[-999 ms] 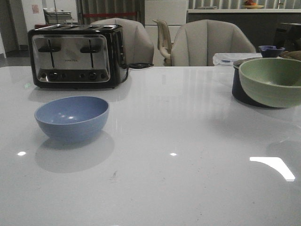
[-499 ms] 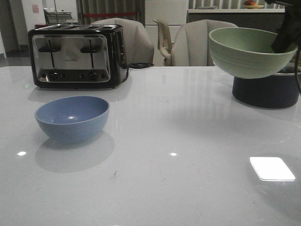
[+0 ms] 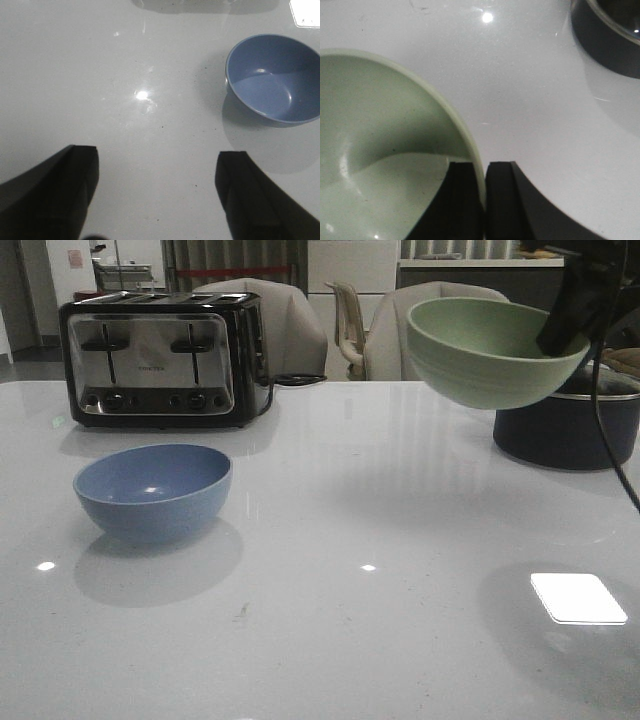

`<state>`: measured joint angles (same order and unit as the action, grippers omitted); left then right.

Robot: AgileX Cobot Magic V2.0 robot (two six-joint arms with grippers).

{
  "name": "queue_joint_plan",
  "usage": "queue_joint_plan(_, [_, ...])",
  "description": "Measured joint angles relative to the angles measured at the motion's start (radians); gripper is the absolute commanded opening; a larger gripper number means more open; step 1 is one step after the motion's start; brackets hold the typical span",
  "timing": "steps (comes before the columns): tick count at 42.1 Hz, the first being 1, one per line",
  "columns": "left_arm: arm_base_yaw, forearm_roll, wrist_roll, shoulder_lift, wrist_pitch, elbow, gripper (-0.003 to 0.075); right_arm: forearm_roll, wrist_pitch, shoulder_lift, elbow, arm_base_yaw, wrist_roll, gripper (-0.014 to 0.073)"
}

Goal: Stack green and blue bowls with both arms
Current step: 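Lift the green bowl and carry it toward the table center, then set the green bowl down, open and raise the right gripper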

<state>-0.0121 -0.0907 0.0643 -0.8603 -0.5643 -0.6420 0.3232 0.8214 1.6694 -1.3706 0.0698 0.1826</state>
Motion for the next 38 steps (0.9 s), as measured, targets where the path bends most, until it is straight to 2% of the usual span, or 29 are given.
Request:
queue_joint_plan(14, [0.0, 0.0, 0.0, 0.0, 0.001, 0.0, 0.053, 0.0, -0.1, 0.152, 0.0, 0.144, 0.002, 0.0037])
queue_joint_plan(30, [0.0, 0.0, 0.0, 0.0, 0.001, 0.0, 0.053, 0.0, -0.176, 0.264, -0.001, 0.221, 0.002, 0.0039])
queue_joint_plan(34, [0.0, 0.0, 0.0, 0.0, 0.001, 0.0, 0.053, 0.0, -0.18, 0.286, -0.002, 0.229, 0.002, 0.0095])
queue_joint_plan(38, [0.0, 0.002, 0.0, 0.0, 0.001, 0.0, 0.053, 0.0, -0.18, 0.295, -0.002, 0.234, 0.003, 0.0214])
